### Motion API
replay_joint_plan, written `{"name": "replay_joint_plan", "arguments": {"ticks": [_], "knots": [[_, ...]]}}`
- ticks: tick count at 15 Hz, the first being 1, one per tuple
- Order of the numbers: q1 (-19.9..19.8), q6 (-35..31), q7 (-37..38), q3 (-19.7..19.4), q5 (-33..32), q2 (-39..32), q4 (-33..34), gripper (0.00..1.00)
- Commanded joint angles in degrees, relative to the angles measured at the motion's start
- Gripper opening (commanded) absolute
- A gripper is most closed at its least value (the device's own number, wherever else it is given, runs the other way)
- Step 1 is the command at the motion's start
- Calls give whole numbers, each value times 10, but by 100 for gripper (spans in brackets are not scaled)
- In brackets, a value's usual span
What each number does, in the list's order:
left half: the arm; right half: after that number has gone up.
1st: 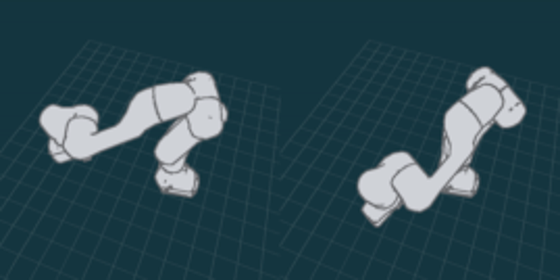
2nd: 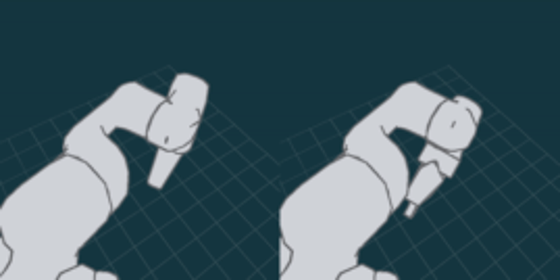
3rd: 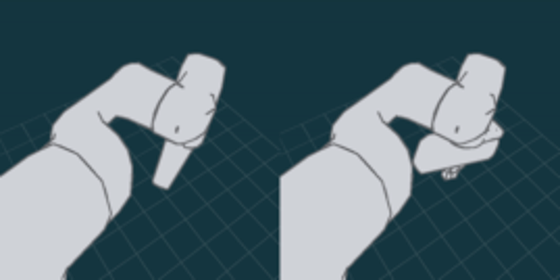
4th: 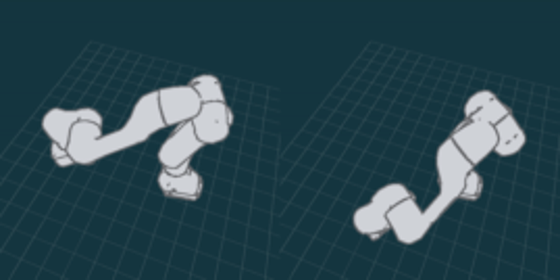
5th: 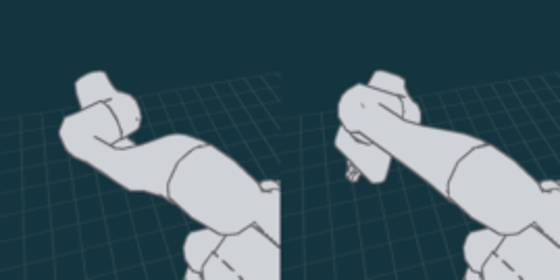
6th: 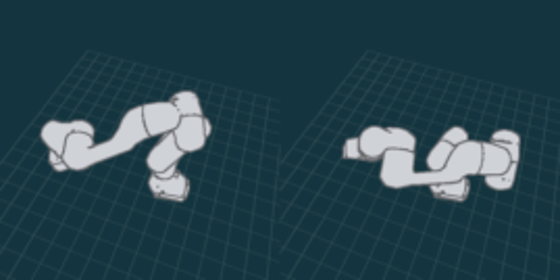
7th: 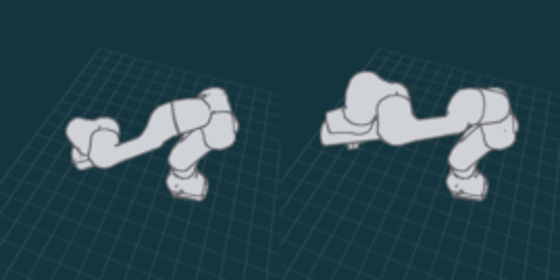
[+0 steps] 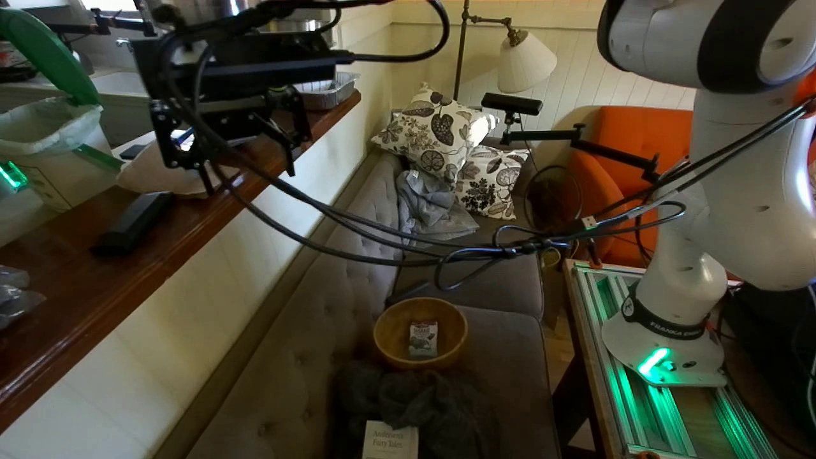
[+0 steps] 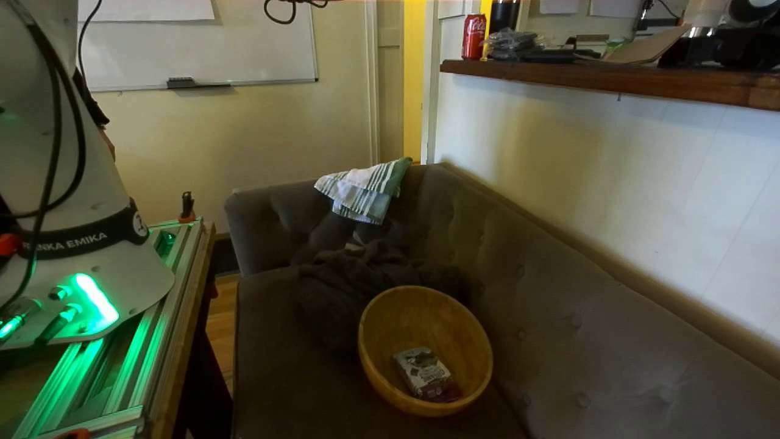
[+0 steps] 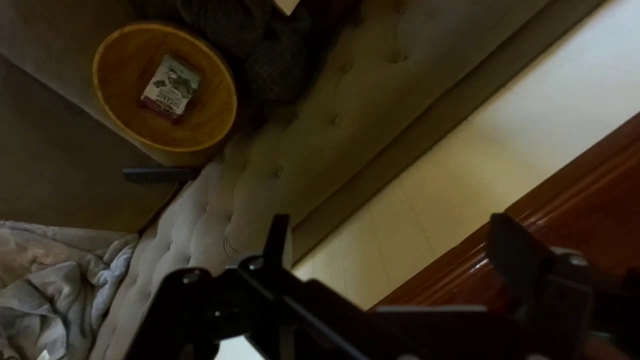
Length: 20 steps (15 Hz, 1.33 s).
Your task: Remove the black remote from the top counter and put it in the wooden bowl
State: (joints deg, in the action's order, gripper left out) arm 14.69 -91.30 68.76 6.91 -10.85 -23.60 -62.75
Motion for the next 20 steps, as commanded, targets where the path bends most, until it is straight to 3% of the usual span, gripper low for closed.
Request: {"name": "replay_joint_plan", "arguments": {"ticks": [1, 4, 8, 13, 15, 20], "knots": [[51, 13, 105, -36, -36, -83, 133, 100], [76, -12, 150, -58, -59, -132, 206, 100], [69, -29, 108, -50, -37, -199, 309, 100], [67, -15, 60, -77, -27, -242, 370, 100], [65, -27, 69, -68, -41, -213, 314, 100], [58, -44, 79, -65, -34, -232, 329, 100]]}}
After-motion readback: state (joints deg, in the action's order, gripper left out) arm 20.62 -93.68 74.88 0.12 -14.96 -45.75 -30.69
